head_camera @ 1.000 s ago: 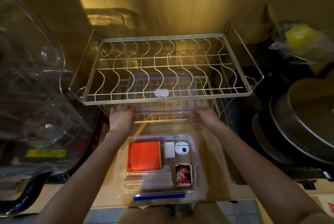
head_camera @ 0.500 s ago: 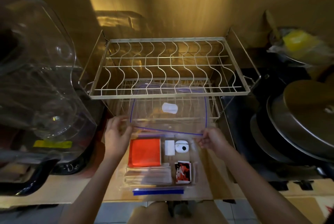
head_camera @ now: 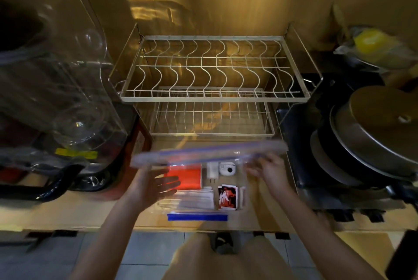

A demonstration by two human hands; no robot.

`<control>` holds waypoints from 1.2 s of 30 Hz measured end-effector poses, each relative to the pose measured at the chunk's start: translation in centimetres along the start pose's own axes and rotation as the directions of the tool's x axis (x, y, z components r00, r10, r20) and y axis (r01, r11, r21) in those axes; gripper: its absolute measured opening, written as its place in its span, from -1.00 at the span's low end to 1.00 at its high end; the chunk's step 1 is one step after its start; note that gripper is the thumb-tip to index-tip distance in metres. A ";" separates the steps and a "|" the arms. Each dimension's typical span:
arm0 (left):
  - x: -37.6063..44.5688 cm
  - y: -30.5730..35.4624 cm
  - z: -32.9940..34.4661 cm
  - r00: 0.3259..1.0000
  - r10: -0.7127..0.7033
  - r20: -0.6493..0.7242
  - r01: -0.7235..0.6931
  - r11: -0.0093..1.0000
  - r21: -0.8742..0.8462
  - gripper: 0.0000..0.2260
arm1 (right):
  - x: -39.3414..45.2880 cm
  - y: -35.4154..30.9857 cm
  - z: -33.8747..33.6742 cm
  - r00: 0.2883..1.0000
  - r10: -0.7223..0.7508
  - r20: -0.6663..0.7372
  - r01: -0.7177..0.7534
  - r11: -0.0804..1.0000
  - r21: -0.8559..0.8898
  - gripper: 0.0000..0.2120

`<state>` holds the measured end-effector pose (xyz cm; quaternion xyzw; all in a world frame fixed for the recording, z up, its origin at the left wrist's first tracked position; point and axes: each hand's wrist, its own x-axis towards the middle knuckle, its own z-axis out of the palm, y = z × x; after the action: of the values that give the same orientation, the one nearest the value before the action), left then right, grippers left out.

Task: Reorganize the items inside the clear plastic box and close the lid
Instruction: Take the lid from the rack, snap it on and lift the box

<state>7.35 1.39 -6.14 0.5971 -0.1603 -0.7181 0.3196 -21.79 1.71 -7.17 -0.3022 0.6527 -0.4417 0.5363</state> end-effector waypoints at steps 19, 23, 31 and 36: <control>-1.2 -0.6 -0.2 0.883 0.456 -0.108 -0.423 0.875 0.237 -0.82 | -0.4 0.0 1.0 0.998 0.067 -0.002 -0.067 0.997 0.049 -0.73; -0.1 -0.8 0.5 0.743 0.639 -0.198 -0.379 0.647 0.662 -0.79 | -1.3 1.1 3.0 0.980 -0.184 -0.076 0.169 0.971 -0.167 -0.71; 1.5 -2.1 -0.9 0.749 0.602 -0.276 -0.212 0.613 0.761 -0.63 | 0.7 2.4 4.4 0.986 -0.157 -0.061 0.130 0.940 -0.316 -0.78; 1.7 -2.2 -0.4 0.757 0.585 -0.291 -0.219 0.646 0.731 -0.67 | 1.2 2.9 4.8 0.990 -0.132 -0.049 0.109 0.939 -0.325 -0.80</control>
<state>6.98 1.97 -8.91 0.7813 -0.4462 -0.3380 0.2761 -17.19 0.70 -10.45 -0.4091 0.7146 -0.3718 0.4286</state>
